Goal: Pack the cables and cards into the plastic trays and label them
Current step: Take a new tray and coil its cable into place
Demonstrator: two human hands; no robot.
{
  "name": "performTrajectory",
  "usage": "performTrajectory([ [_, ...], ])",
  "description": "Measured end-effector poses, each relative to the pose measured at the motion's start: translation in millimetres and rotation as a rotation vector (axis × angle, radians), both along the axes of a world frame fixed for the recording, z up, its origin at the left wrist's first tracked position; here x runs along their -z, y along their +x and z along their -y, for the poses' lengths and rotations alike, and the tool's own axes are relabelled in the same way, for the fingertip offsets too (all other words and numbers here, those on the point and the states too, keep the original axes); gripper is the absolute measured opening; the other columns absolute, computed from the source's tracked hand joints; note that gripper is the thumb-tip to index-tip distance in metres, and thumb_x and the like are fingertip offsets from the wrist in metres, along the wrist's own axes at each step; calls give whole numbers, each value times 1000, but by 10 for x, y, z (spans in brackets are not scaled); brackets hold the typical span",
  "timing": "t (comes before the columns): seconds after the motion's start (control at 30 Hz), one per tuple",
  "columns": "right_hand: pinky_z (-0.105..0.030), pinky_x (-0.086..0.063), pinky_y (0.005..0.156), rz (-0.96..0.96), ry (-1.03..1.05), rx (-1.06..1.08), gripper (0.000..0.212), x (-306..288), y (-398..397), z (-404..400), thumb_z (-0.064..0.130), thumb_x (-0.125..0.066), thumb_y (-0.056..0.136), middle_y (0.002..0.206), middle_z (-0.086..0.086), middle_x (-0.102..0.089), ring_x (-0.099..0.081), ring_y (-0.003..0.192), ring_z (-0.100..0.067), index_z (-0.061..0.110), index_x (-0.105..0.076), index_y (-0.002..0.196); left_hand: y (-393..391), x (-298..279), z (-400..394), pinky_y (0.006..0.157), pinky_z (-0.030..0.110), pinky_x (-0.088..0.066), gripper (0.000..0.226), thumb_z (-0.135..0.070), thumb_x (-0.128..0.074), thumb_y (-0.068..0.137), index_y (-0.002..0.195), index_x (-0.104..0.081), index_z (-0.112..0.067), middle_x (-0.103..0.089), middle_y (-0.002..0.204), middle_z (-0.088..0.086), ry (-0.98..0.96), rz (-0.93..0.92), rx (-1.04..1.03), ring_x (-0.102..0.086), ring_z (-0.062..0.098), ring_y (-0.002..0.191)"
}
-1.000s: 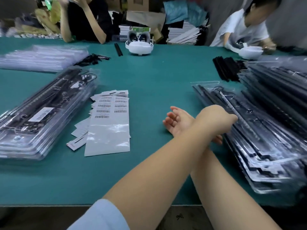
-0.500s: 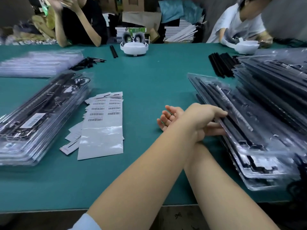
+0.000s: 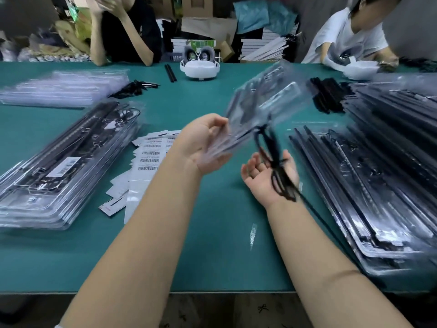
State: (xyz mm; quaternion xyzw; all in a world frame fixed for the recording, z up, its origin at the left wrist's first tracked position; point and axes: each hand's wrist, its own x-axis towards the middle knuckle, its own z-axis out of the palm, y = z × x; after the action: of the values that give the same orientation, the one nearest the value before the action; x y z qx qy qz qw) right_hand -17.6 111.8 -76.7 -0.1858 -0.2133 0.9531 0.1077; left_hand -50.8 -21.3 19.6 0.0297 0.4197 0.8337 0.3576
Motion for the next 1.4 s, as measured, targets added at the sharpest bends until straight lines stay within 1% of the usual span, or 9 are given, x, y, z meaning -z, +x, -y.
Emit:
performTrajectory([
  [0.27, -30, -53, 68, -134, 70, -80, 59, -42, 69, 13, 59, -53, 78, 86, -7, -68, -64, 70, -20, 8, -64, 104, -425, 259, 525, 47, 24, -46, 22, -6, -37, 93, 75, -48, -7, -53, 63, 10, -499, -274, -261, -56, 20, 49],
  [0.5, -21, -48, 67, 48, 751, -27, 28, 30, 3, 72, -2, -64, 83, 90, 2, -52, -55, 71, -8, 19, -65, 100, -391, 625, 524, 45, 30, -54, 14, 0, -50, 90, 82, -58, 8, -65, 66, 18, -674, -390, -310, -65, 23, 55],
  [0.7, -20, -44, 62, 138, 906, 16, 35, 66, -16, 73, -7, -61, 82, 94, 2, -55, -53, 75, -8, 25, -64, 94, -325, 712, 458, 94, 35, -41, 30, -20, -57, 89, 117, -64, -12, -65, 118, 11, -1423, -1048, -324, -55, 29, 112],
  [0.8, -21, -44, 60, 157, 936, 22, 36, 77, -38, 99, -9, -59, 80, 93, 1, -55, -51, 73, -11, 25, -63, 92, -65, 516, 408, 92, 32, -45, 29, -37, -63, 83, 108, -70, -23, -69, 103, -8, -1215, -1465, -275, -59, 12, 99],
  [0.87, -27, -50, 67, 173, 929, 34, 36, 61, -54, 109, -10, -58, 79, 92, 1, -55, -54, 77, -15, 24, -62, 90, 171, 373, 356, 74, 18, -46, 25, -53, -69, 72, 87, -72, -33, -65, 79, -20, -929, -1520, 116, -57, 0, 78],
  [0.93, -22, -49, 61, 178, 912, 36, 34, 41, -60, 111, -10, -58, 81, 89, 1, -55, -53, 74, -14, 23, -61, 88, 382, 358, 243, 68, 16, -45, 35, -61, -73, 64, 84, -71, -33, -58, 70, -22, -981, -1546, 492, -54, 0, 80],
  [1.03, -19, -41, 51, 170, 922, 15, 31, 24, -43, 107, -9, -59, 83, 87, 2, -54, -47, 65, -10, 22, -61, 88, 513, 477, 101, 71, 31, -46, 28, -53, -72, 73, 73, -65, -25, -53, 62, -15, -1079, -1742, 525, -52, 11, 79],
  [1.23, -23, -42, 56, 147, 861, 24, 29, 10, -50, 134, -10, -53, 85, 85, -4, -54, -48, 63, -13, 18, -58, 87, 321, 559, 200, 49, 25, -33, 43, -30, -55, 94, 53, -46, -18, -44, 50, -4, -589, -998, 199, -38, 13, 50],
  [1.4, -19, -38, 54, 169, 887, 95, 20, 1, -41, 154, 4, -54, 84, 77, 4, -53, -47, 68, -9, 22, -63, 87, 86, 607, 272, 50, 26, -49, 21, -10, -41, 97, 92, -61, -13, -62, 62, 3, -215, -446, -16, -57, 18, 52],
])
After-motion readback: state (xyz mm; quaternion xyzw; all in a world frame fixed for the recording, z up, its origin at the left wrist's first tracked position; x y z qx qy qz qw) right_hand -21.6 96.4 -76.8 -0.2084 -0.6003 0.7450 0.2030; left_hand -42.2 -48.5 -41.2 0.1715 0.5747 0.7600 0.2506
